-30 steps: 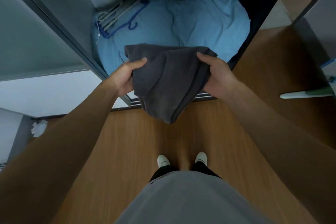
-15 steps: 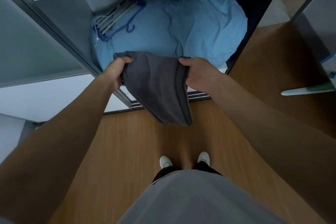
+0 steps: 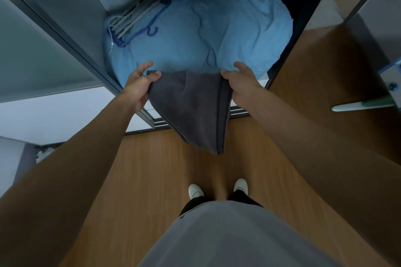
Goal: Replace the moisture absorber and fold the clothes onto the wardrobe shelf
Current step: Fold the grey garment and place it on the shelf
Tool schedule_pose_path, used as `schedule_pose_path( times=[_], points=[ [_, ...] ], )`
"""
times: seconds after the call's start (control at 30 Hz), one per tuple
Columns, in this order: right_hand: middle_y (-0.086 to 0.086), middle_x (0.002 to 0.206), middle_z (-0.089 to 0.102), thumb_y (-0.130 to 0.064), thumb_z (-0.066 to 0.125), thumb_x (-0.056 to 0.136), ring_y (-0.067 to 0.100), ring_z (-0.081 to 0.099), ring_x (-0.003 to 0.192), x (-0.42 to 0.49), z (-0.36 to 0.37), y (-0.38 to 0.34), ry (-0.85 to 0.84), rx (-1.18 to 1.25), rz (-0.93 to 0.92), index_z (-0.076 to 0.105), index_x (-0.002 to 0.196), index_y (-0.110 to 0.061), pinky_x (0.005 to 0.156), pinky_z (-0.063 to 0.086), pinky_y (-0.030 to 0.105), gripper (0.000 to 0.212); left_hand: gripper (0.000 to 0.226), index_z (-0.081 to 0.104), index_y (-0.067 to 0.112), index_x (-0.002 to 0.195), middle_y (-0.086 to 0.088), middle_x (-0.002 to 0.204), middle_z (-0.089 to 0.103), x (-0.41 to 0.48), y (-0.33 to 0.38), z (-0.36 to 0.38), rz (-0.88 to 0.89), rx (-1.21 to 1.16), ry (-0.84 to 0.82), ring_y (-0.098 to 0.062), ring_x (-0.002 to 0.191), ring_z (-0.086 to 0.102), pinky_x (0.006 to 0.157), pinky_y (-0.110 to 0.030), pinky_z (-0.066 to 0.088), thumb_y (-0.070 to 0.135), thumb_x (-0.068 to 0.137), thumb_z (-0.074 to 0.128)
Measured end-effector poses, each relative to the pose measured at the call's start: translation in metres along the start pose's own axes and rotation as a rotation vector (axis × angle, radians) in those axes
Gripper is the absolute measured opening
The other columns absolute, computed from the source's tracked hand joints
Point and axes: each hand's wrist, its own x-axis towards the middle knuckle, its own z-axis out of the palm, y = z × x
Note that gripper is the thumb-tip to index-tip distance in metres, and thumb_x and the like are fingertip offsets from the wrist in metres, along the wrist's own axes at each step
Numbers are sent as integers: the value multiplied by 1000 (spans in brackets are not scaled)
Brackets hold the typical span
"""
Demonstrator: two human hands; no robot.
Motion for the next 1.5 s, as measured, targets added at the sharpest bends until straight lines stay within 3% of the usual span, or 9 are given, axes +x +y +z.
schedule_pose_path(
  times=[0.4,0.5,0.67,0.8,0.93,1.13,1.23,1.4,1.5],
  points=[
    [4,92,71,0,61,94,16,67,82,18,-28,-3,-71,-223,71,71,83,-10,68,57,24,18,21,74,16,98,1,85,69,-2,6,14,95,417,25,-8,68,61,46,-12,45,9,97,54],
    [10,100,71,-2,70,86,18,69,83,17,-32,-6,-147,-264,84,72,93,-9,73,60,30,10,27,72,19,85,0,84,69,-5,7,21,48,428,22,-10,67,61,46,-12,46,8,97,51],
    [4,124,61,-17,84,76,19,60,113,15,-34,0,-290,-795,-49,63,128,-10,101,51,30,57,7,72,16,96,-6,101,73,-7,8,21,-106,433,-162,-19,95,69,73,-21,54,15,90,68],
    [9,120,60,-24,86,75,23,58,112,11,-35,9,-383,-1251,-136,60,125,-5,97,50,36,59,64,56,16,131,0,125,58,-10,7,15,-108,719,-293,-17,116,54,91,-22,42,24,75,86],
    [15,122,61,-12,71,88,27,58,112,8,-42,18,-302,-1520,-300,63,119,-4,93,49,36,33,68,52,19,125,1,114,55,-17,2,18,10,928,-270,-16,105,52,86,-26,43,21,68,91],
    [9,103,53,-30,77,85,24,53,100,8,-61,-4,-255,-1412,-485,66,78,-13,77,40,29,21,25,68,20,96,0,96,65,-21,1,8,332,1292,-67,-22,91,60,74,-28,43,15,73,76],
    [-4,118,59,-25,80,83,11,54,111,4,-64,-16,-322,-1086,-430,71,113,-9,86,40,8,35,23,69,18,87,-2,99,57,-19,2,-3,473,1239,21,-22,99,53,82,-36,49,22,67,79],
    [-2,106,77,-19,74,88,14,71,104,-1,-71,-23,-358,-592,-320,75,106,-15,96,54,26,19,38,63,3,89,-5,83,60,-21,1,-21,281,454,-255,-18,78,58,71,-34,43,19,54,66],
    [-1,109,76,-21,64,96,15,70,107,-3,-65,-30,-391,-335,-288,72,108,-17,85,55,18,15,54,65,21,115,0,110,72,-24,-11,-25,178,74,-409,-15,106,68,86,-25,53,21,64,83]
  ],
)
